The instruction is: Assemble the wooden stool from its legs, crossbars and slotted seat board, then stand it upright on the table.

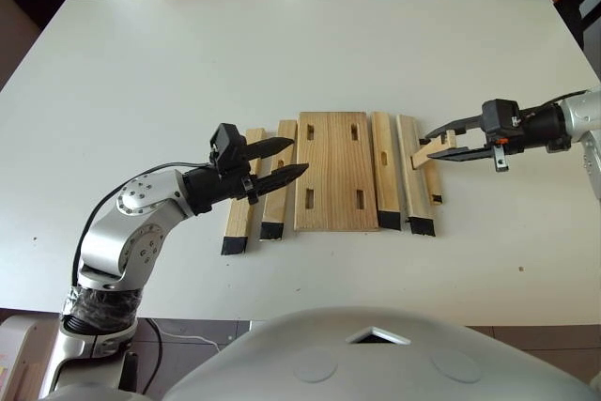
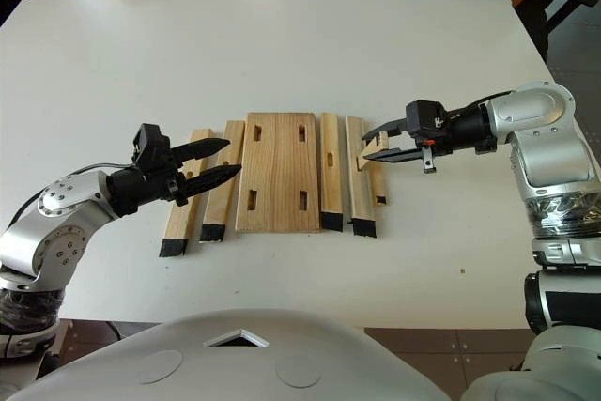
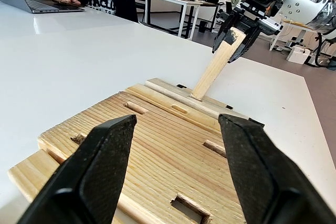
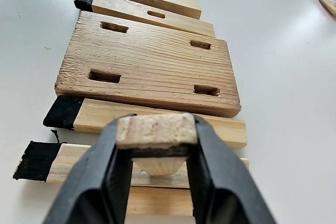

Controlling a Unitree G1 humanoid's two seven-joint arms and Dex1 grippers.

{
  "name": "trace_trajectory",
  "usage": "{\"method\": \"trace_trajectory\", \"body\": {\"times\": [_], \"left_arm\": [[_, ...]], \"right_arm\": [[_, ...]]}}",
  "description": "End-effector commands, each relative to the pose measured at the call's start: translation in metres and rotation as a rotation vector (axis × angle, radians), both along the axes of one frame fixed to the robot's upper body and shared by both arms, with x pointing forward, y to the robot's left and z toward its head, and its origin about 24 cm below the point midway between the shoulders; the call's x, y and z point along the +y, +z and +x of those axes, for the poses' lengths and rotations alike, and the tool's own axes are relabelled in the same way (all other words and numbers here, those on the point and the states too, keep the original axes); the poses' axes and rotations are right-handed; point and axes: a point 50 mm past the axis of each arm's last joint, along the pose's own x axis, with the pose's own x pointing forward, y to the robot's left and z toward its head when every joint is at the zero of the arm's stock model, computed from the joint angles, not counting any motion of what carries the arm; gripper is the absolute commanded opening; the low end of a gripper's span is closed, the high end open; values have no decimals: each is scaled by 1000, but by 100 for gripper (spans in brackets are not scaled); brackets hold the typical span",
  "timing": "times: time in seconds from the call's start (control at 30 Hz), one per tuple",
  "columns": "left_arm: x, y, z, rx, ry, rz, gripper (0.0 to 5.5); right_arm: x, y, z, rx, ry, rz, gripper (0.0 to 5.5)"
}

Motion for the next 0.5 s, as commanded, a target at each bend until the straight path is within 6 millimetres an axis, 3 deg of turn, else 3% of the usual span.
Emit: {"method": "trace_trajectory", "body": {"times": [0.03, 0.27, 0.5], "left_arm": [[-1, -1, 1, -7, 15, 11, 292], [-5, -4, 0, -3, 12, 10, 292], [-10, -9, -2, 12, -11, 15, 292]], "right_arm": [[-1, -23, 0, 103, -13, -74, 130], [-3, -57, -10, 299, 27, -174, 130], [0, -78, 2, 444, 12, -204, 130]]}}
